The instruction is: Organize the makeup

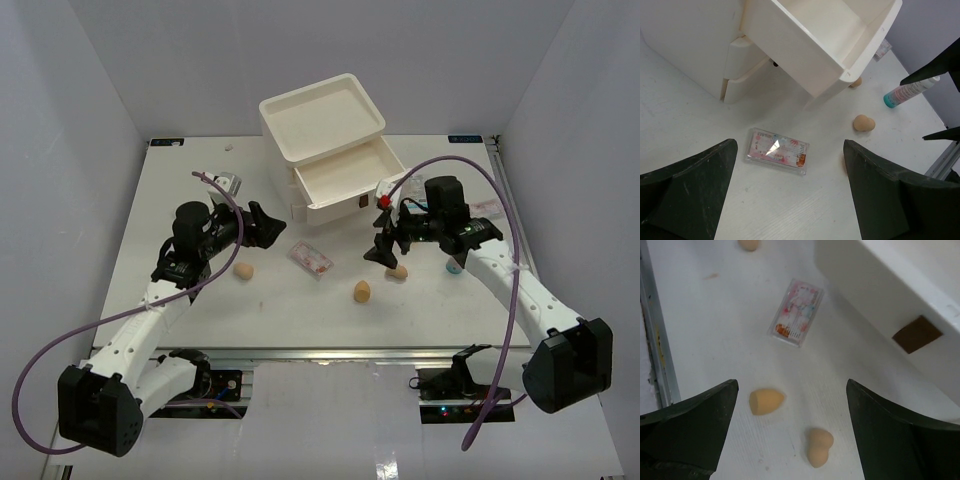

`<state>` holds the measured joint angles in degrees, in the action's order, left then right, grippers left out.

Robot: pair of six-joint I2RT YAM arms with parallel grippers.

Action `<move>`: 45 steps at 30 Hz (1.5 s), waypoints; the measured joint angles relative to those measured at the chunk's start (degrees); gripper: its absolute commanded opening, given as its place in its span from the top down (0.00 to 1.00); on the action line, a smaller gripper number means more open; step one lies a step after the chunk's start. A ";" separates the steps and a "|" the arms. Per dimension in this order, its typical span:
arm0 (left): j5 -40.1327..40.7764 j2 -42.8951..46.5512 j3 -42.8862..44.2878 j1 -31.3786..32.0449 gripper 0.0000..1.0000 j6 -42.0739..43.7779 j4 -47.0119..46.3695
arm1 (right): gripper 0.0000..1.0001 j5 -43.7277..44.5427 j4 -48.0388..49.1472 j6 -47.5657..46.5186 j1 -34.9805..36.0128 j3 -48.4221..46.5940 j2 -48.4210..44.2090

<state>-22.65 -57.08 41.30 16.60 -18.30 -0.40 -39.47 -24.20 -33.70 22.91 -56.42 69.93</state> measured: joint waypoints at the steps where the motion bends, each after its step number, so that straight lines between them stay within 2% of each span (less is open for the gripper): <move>1: -0.24 0.00 0.00 0.00 0.02 -0.18 0.08 | 0.12 0.19 -1.82 -1.97 -0.01 0.73 0.07; 5: -0.88 0.81 -0.09 0.00 0.02 -1.14 1.39 | 0.13 2.43 -7.02 -7.85 -0.02 3.71 0.41; 10: -0.89 5.29 -1.46 0.00 0.02 -1.75 3.75 | 0.14 7.92 -8.68 -10.00 -0.04 6.26 1.33; 23: -1.05 5.92 -1.53 0.00 0.02 -2.19 5.10 | 0.20 24.10 2.26 -6.64 -0.27 11.69 10.11; 27: -1.22 5.92 -1.53 0.00 0.02 -2.19 5.14 | 0.30 26.29 5.06 -5.87 -0.37 11.66 13.59; 31: -1.41 5.90 -1.53 0.00 0.02 -2.19 5.15 | 0.49 27.05 6.32 -5.42 -0.38 11.53 16.71; 35: -1.62 5.90 -1.53 0.00 0.02 -2.19 5.15 | 0.76 26.83 6.30 -5.63 -0.37 11.09 17.02; 38: -1.78 5.90 -1.53 0.00 0.02 -2.19 5.15 | 0.87 25.83 5.50 -6.22 -0.40 11.10 15.90; 45: -2.12 5.90 -1.53 0.00 0.02 -2.21 5.15 | 0.92 17.60 -3.12 -11.32 -0.41 9.34 5.81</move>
<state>-24.77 -51.18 39.77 16.60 -20.51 4.75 -21.86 -27.32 -45.02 22.50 -47.08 75.74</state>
